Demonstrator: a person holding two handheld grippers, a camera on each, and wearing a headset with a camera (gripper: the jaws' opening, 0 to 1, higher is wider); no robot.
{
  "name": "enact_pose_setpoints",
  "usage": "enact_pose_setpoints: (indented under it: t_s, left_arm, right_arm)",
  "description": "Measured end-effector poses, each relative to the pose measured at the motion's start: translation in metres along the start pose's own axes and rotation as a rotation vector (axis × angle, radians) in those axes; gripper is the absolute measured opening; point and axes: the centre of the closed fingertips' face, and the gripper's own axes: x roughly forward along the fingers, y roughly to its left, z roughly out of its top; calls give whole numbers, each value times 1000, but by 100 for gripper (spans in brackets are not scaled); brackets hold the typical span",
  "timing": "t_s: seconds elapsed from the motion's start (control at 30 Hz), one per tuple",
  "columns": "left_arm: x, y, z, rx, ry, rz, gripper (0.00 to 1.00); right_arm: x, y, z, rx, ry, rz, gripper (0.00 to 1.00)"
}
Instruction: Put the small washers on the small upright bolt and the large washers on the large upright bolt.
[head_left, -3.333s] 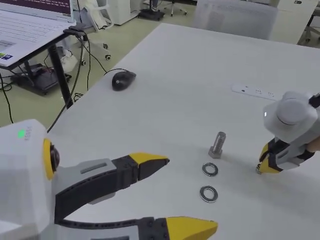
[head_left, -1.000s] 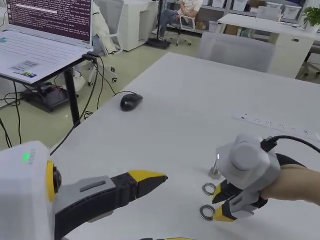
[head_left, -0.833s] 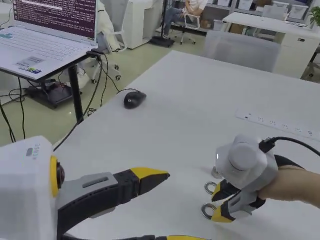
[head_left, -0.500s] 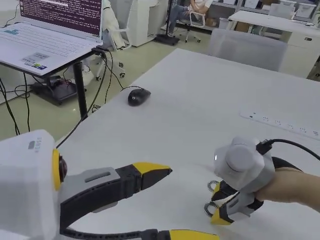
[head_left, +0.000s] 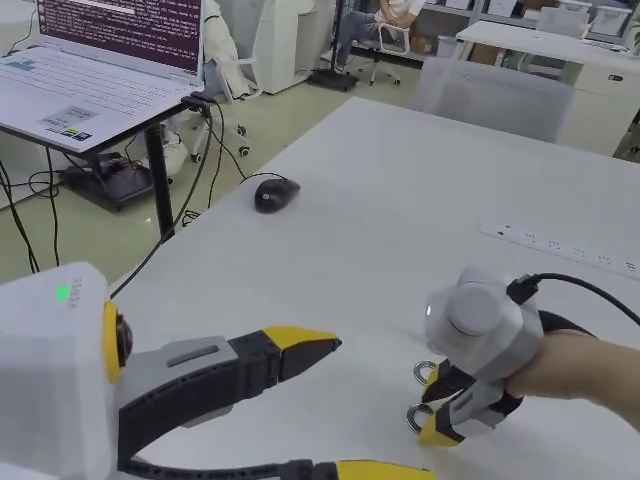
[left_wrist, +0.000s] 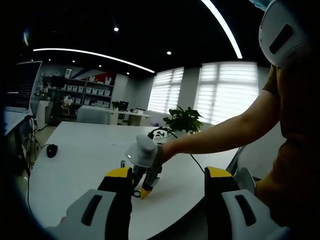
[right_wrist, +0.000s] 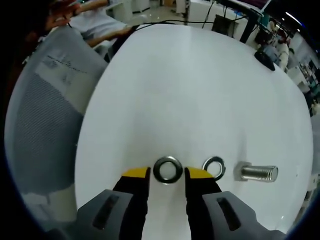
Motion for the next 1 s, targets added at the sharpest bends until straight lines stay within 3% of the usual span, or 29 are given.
enact_pose_setpoints:
  t_s: [0.33, 0.53, 0.7, 0.87, 1.0]
  left_arm:
    - [1, -2, 3, 3, 1, 10, 57]
    - [3, -4, 5, 4, 11, 6, 57]
    - [4, -1, 3, 2, 17, 3, 57]
    - [5, 1, 2, 5, 24, -4, 57]
    - [8, 1, 0, 4, 33, -14, 57]
  right_arm:
    - [0, 0, 0, -19, 25, -8, 23]
    - [-1, -2, -1, -13, -3, -4, 22]
    - [-2, 0, -4, -38, 22, -3, 22]
    - [-16, -3, -3, -24, 0, -11, 22]
    - [-34, -15, -5, -1, -19, -34, 22]
